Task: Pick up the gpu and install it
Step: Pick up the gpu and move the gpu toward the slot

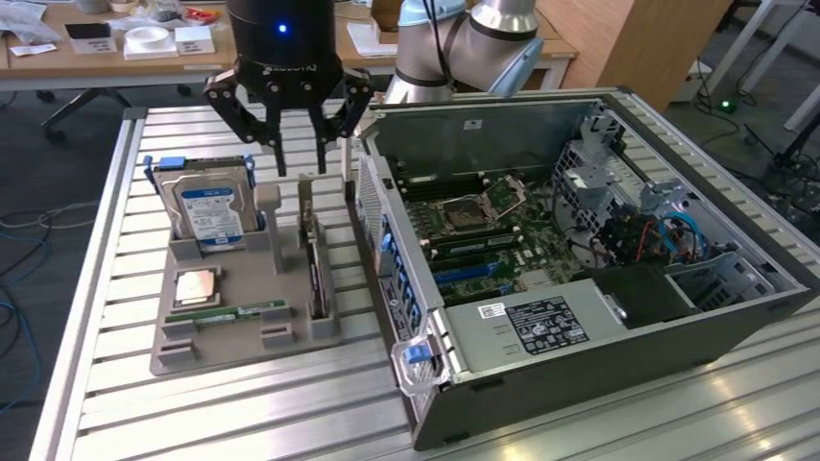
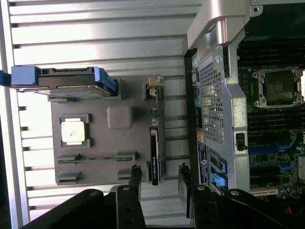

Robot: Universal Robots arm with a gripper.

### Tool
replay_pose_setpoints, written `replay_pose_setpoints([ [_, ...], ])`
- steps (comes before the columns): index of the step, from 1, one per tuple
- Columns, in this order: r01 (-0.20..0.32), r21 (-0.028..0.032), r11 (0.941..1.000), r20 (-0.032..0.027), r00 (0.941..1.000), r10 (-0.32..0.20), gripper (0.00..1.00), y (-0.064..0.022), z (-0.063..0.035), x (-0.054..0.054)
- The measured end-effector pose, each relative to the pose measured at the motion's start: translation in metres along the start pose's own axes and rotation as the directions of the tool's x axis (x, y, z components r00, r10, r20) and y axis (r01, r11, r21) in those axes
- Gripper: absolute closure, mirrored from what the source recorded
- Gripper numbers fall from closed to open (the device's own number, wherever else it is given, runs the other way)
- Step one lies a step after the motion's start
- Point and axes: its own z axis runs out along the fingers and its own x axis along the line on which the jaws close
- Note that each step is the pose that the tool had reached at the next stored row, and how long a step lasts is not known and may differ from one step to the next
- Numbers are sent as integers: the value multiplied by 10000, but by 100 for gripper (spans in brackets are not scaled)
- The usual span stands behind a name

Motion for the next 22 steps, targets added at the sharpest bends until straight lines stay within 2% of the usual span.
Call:
replay_pose_setpoints([
  [1,0,0,10000,0,10000,0,59,0,0,0],
  [2,0,1,10000,0,10000,0,53,0,0,0],
  [13,0,-1,10000,2,10000,0,53,0,5,0],
  [22,0,1,10000,-1,10000,0,53,-6,132,3],
])
